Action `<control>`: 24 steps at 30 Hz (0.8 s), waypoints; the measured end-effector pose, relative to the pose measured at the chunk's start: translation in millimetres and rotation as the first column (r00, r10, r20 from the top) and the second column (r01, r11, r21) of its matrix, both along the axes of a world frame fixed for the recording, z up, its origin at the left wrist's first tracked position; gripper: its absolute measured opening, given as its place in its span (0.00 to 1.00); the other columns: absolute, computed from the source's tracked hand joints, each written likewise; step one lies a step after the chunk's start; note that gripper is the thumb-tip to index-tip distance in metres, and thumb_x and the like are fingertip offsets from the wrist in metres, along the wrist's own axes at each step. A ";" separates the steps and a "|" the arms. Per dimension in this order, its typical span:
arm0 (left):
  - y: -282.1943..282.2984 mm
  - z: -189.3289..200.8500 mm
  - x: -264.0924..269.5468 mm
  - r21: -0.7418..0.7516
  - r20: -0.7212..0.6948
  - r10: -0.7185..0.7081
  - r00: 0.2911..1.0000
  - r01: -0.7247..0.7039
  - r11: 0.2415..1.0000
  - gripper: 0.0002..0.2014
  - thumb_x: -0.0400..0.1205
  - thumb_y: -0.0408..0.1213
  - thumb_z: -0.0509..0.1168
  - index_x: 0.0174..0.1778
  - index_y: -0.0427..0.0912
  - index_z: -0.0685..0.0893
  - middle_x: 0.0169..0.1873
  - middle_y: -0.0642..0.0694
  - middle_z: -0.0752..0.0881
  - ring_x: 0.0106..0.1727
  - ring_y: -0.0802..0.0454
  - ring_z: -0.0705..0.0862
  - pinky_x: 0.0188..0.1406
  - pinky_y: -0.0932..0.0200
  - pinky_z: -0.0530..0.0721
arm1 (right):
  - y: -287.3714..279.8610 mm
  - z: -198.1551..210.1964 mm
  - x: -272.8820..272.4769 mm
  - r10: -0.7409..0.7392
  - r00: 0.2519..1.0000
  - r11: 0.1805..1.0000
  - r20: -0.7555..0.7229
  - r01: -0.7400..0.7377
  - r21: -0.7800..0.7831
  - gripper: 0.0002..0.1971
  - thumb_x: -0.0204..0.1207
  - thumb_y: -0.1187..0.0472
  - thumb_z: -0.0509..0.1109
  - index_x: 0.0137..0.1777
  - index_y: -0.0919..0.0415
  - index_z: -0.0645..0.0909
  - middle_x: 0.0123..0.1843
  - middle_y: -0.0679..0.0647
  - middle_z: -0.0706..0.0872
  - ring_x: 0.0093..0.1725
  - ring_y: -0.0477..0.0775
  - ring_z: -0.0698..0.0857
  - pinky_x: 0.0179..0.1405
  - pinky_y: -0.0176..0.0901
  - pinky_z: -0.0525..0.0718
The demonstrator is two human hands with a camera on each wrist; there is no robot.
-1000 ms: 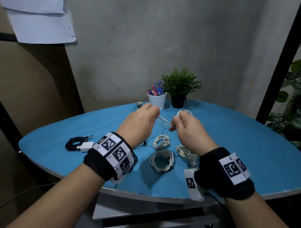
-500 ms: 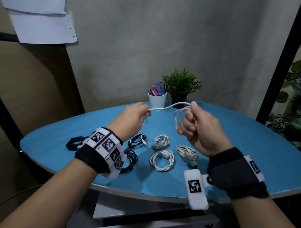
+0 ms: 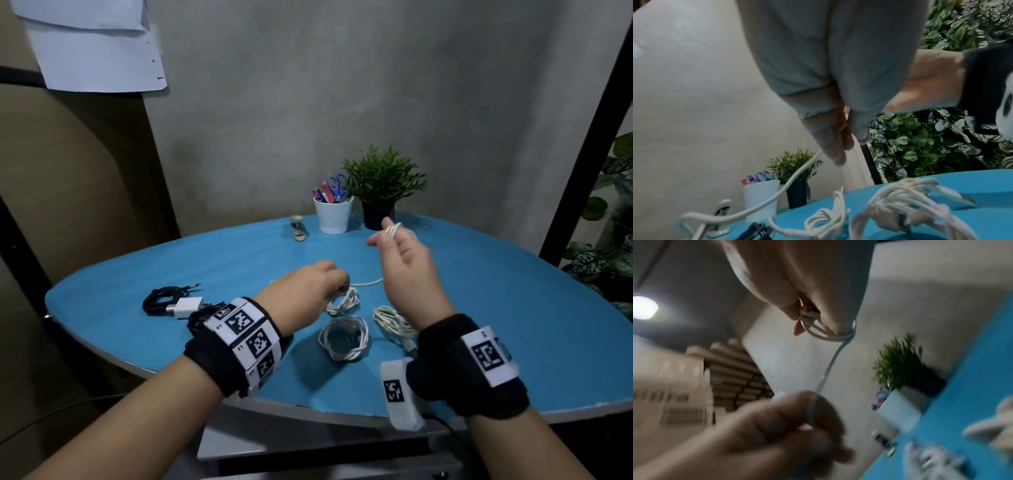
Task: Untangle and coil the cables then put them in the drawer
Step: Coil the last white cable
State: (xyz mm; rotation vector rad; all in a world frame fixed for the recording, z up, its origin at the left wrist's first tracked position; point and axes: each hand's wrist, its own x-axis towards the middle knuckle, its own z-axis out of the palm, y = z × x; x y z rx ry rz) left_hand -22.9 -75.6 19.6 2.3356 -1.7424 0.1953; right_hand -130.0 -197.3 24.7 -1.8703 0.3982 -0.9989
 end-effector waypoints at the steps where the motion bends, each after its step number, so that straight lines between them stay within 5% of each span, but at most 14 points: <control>1: 0.4 2.5 1.9 -0.054 0.022 0.002 1.000 -0.001 0.999 0.09 0.85 0.37 0.56 0.58 0.45 0.78 0.58 0.47 0.76 0.51 0.43 0.81 0.48 0.48 0.79 | -0.4 -2.7 0.2 -0.026 0.994 0.993 -0.103 0.014 -0.119 0.12 0.84 0.59 0.56 0.48 0.59 0.81 0.66 0.56 0.81 0.68 0.49 0.77 0.52 0.33 0.68; 3: 0.4 9.1 5.0 -0.157 0.072 0.007 0.997 0.004 0.988 0.08 0.85 0.39 0.58 0.57 0.44 0.78 0.60 0.47 0.76 0.48 0.43 0.82 0.47 0.46 0.80 | -0.6 -6.8 1.6 -0.091 0.961 0.956 -0.261 0.011 -0.292 0.12 0.84 0.59 0.56 0.51 0.63 0.79 0.50 0.55 0.83 0.56 0.57 0.81 0.41 0.39 0.68; 7: -0.2 22.4 15.5 -0.299 0.127 0.020 0.992 0.019 0.954 0.07 0.84 0.38 0.59 0.53 0.43 0.80 0.60 0.45 0.76 0.46 0.40 0.82 0.44 0.45 0.81 | 2.0 -7.7 6.5 -0.058 0.920 0.952 -0.389 -0.066 -0.298 0.13 0.83 0.55 0.54 0.44 0.62 0.75 0.45 0.60 0.85 0.46 0.62 0.84 0.48 0.56 0.81; 14: 3.8 37.1 36.7 -0.422 0.119 0.055 0.991 0.001 0.907 0.08 0.82 0.36 0.64 0.51 0.36 0.85 0.57 0.41 0.81 0.50 0.42 0.83 0.51 0.52 0.79 | 3.5 -12.8 -0.3 0.083 0.888 0.952 -0.453 -0.206 -0.228 0.27 0.81 0.43 0.59 0.33 0.67 0.77 0.26 0.53 0.74 0.28 0.52 0.73 0.32 0.45 0.71; 18: 9.8 36.5 45.5 -0.353 0.110 0.107 0.988 -0.062 0.934 0.12 0.84 0.41 0.60 0.51 0.37 0.85 0.46 0.42 0.82 0.46 0.43 0.81 0.51 0.51 0.76 | 7.5 -3.7 -6.3 0.346 0.934 0.920 -0.091 -0.318 0.231 0.24 0.84 0.50 0.56 0.27 0.60 0.72 0.16 0.47 0.67 0.20 0.50 0.68 0.29 0.41 0.73; 21: 16.0 31.6 40.7 -0.287 0.059 0.047 0.997 -0.028 0.958 0.16 0.85 0.45 0.56 0.48 0.35 0.81 0.37 0.47 0.77 0.37 0.51 0.75 0.44 0.53 0.76 | 5.8 11.4 -10.5 0.401 0.886 0.764 0.233 -0.464 0.449 0.23 0.86 0.51 0.52 0.30 0.59 0.69 0.15 0.47 0.60 0.18 0.49 0.61 0.33 0.44 0.76; 24: 21.2 29.1 26.2 -0.220 -0.019 -0.016 1.000 0.012 0.975 0.18 0.85 0.50 0.49 0.50 0.40 0.77 0.40 0.48 0.79 0.36 0.53 0.77 0.41 0.56 0.75 | 2.3 24.7 -14.4 0.372 0.812 0.604 0.449 -0.579 0.547 0.22 0.85 0.49 0.51 0.32 0.58 0.70 0.18 0.47 0.62 0.20 0.49 0.62 0.32 0.42 0.76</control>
